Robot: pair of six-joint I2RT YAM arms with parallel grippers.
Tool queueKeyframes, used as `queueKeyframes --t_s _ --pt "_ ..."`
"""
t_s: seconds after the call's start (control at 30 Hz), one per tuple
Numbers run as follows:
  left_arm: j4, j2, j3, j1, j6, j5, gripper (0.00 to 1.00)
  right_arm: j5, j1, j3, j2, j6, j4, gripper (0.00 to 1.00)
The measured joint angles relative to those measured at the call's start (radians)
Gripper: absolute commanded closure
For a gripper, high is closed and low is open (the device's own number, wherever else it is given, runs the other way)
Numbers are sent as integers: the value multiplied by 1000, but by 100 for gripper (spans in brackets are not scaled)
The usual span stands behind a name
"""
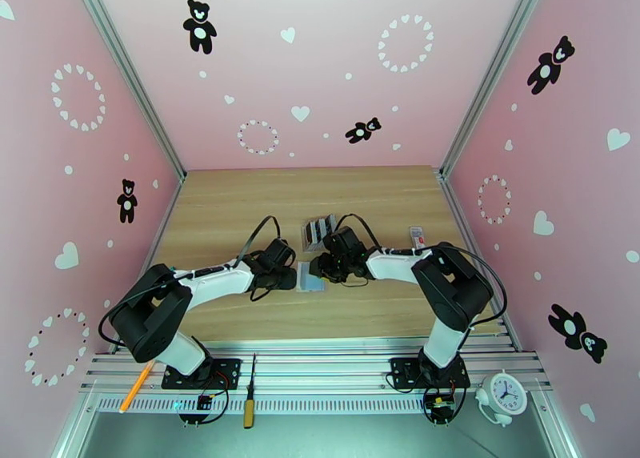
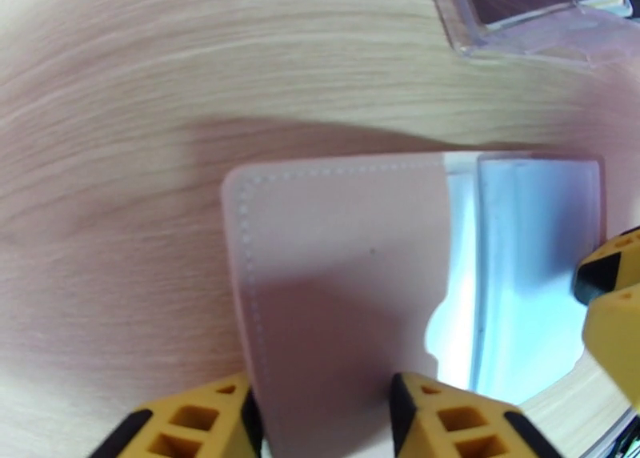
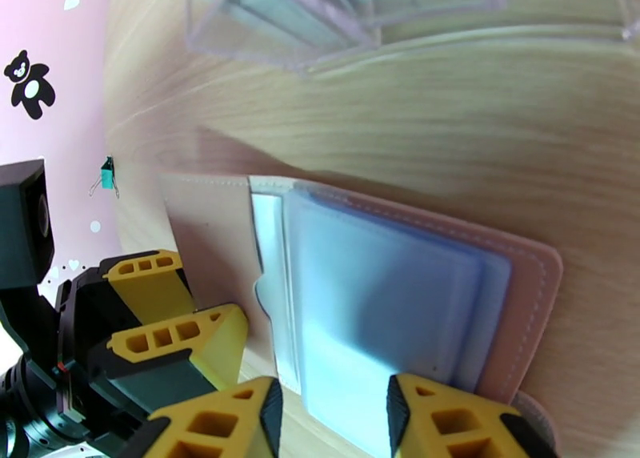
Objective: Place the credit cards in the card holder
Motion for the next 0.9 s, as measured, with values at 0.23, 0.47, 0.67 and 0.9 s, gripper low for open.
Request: queueKeyframes --t_s 0.23,0.47,0.67,0.9 --pt "-73 25 46 0 24 -102 44 -7 -2 0 1 -4 1 60" --pt "-83 59 94 2 58 -143 54 -11 -2 0 3 -8 1 60" --pt "-81 75 95 2 71 -145 66 -11 -3 10 6 -27 -12 60" --pt "-61 74 81 2 72 -137 70 37 -3 62 6 -102 -114 60"
